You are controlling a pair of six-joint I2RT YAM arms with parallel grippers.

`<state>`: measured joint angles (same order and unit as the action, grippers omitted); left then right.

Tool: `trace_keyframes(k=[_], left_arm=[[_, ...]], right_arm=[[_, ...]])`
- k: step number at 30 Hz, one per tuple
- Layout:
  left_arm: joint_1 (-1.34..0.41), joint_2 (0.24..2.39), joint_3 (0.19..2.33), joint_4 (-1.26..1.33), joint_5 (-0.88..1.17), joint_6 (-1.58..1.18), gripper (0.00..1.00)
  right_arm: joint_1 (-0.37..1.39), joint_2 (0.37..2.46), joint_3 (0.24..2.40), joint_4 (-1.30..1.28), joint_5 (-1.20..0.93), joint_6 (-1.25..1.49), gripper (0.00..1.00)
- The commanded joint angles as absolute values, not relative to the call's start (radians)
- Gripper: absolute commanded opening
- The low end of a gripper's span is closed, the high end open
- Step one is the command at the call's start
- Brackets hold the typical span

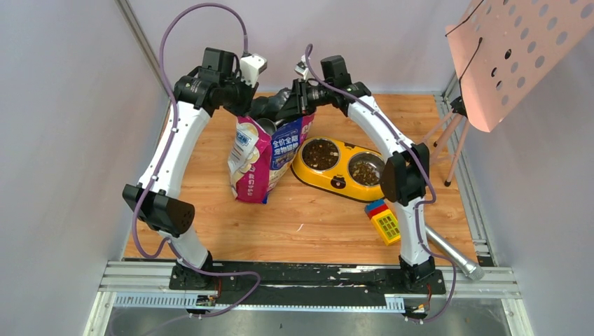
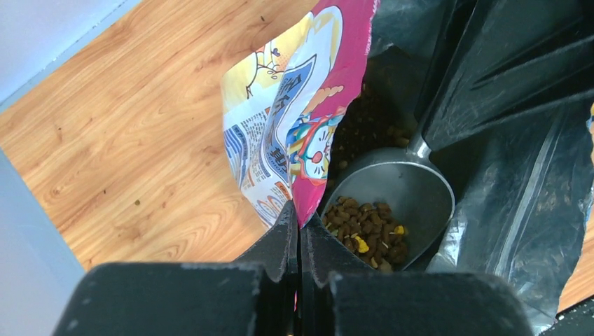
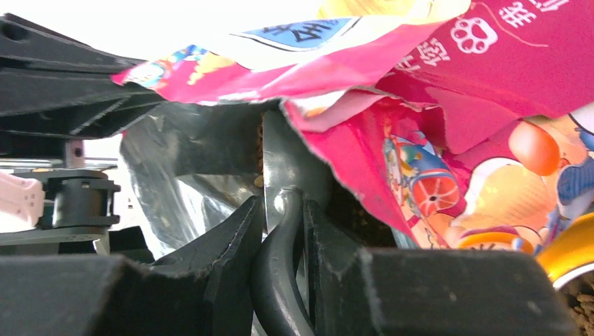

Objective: Serve the pet food

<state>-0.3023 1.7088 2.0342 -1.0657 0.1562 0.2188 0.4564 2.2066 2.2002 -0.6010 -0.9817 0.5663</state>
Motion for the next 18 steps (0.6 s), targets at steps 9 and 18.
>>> trace_keyframes(k=[9,18], left_arm=[[-0.291,1.618,2.009,-0.992,0.123,0.269,0.00],[-0.291,1.666,2.083,-1.002,0.108,0.241,0.00]], right_arm=[[0.386,2.105,2.248,-0.498,-1.064,0.780,0.00],[0.420,2.057,2.288,-0.584,-0.792,0.771,0.00]])
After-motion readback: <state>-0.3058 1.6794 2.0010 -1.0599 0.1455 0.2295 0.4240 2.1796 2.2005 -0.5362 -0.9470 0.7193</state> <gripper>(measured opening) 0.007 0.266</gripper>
